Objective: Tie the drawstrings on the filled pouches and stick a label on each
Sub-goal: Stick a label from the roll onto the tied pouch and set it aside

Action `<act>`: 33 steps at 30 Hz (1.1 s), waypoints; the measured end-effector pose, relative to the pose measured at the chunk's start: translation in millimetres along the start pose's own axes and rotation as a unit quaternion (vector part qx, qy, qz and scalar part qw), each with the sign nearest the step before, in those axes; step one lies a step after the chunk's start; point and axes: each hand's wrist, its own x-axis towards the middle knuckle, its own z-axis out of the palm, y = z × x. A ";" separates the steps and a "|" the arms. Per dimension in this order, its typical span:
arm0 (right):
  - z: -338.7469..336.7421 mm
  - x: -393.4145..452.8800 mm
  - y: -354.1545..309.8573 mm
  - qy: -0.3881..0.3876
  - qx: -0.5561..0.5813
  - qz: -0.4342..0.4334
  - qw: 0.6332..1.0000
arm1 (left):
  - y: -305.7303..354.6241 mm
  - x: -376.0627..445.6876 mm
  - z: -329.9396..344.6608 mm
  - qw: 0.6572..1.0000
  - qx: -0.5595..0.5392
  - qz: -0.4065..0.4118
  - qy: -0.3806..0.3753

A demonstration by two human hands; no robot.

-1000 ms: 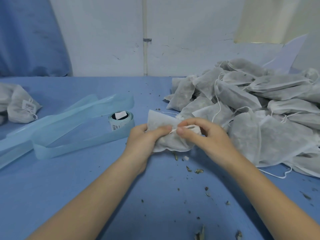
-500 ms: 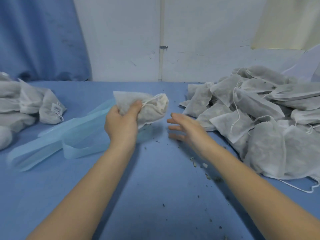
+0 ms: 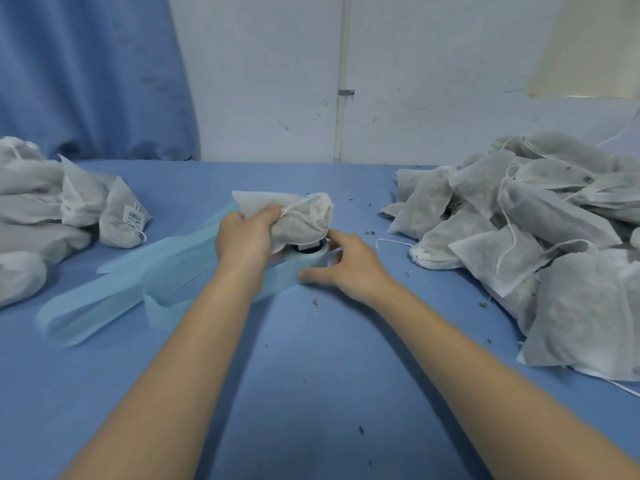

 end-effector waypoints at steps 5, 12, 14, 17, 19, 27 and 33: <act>13.1 6.5 0.2 0.024 -0.018 0.052 0.998 | 0.6 -3.3 2.9 0.984 0.125 0.121 0.030; 24.0 3.6 -7.9 0.050 -0.004 0.051 0.997 | -8.5 -8.7 9.1 0.981 0.129 0.139 0.034; 22.7 0.8 -10.9 0.032 -0.009 0.054 0.998 | -12.7 -8.6 9.8 0.979 0.143 0.137 0.047; 9.6 -7.8 -7.0 -0.007 0.014 0.077 0.997 | -15.7 -4.9 8.8 0.982 0.133 0.125 0.055; -2.6 -16.9 -1.5 -0.021 0.040 0.085 0.995 | -16.5 -3.5 8.3 0.981 0.135 0.123 0.058; -4.2 -23.9 1.8 0.083 0.022 0.046 0.995 | -16.8 -8.9 10.1 0.975 0.166 0.135 0.054; 0.3 -25.8 5.9 0.137 0.014 0.059 0.989 | -17.4 -12.2 11.4 0.972 0.181 0.143 0.051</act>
